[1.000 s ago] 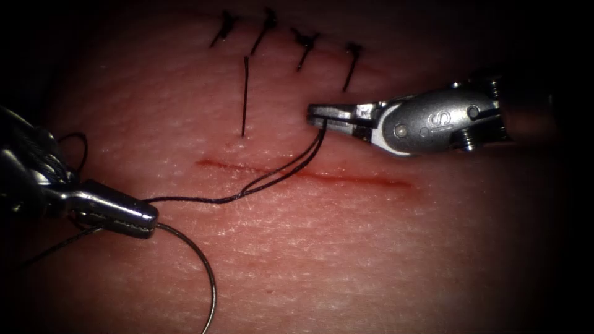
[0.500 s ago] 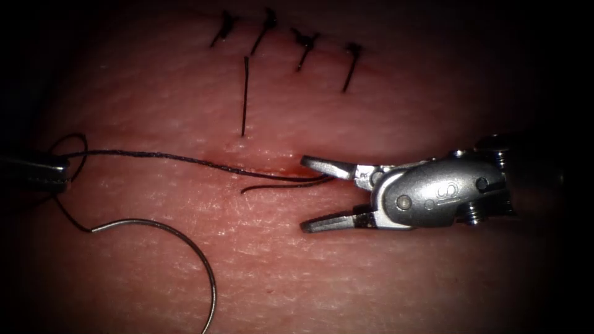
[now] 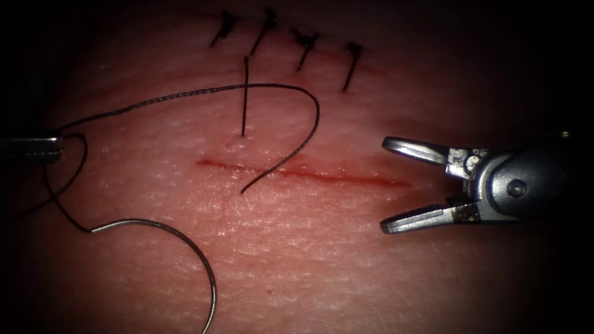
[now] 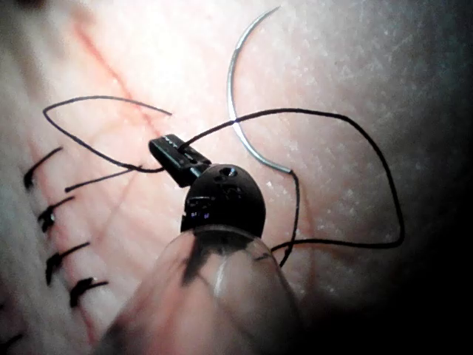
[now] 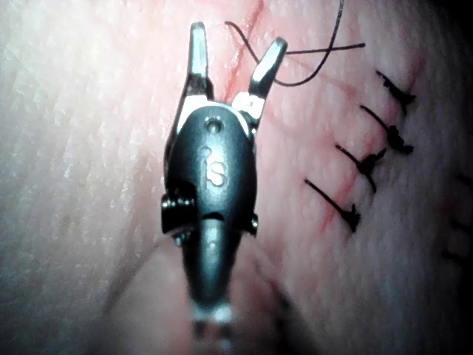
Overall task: Wound Closure
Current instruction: Wrap the suture around the right gripper twice counter-clockwise.
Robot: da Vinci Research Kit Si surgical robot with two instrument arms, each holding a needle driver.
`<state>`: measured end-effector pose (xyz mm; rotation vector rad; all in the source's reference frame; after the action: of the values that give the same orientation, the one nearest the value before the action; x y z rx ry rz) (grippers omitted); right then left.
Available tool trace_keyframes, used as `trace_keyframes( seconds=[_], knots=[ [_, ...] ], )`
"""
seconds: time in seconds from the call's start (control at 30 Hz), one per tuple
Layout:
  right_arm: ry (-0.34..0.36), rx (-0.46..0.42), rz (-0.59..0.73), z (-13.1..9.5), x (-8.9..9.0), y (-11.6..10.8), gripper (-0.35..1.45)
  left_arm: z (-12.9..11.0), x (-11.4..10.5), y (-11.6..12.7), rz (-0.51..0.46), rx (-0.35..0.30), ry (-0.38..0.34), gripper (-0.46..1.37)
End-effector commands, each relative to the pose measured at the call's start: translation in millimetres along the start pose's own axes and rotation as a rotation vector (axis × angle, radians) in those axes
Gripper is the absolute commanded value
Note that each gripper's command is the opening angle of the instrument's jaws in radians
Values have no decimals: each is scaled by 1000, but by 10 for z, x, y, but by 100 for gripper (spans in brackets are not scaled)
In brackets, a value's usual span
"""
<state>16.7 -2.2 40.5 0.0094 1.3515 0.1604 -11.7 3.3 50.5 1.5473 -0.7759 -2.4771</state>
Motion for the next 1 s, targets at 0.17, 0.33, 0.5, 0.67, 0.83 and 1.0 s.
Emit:
trace_keyframes(
  seconds=[0.17, 0.33, 0.5, 0.67, 0.83, 1.0],
  knots=[
    [-12, -15, -1, -1, -8, 0, 75, 13, 14, 9, -1, -38, 55, -35],
    [-58, -70, -22, 15, -33, 2, 62, 23, 38, 15, 24, -71, 110, -35],
    [-97, -120, -28, 18, -50, 9, 51, 28, 51, 17, 33, -82, 130, -35],
    [-99, -123, -29, 20, -50, 8, 49, 30, 49, 19, 37, -84, 133, -35],
    [-96, -120, -27, 20, -48, 6, 46, 30, 48, 19, 37, -84, 134, -35],
    [-94, -118, -27, 21, -47, 5, 46, 32, 48, 20, 38, -84, 134, -35]
  ],
)
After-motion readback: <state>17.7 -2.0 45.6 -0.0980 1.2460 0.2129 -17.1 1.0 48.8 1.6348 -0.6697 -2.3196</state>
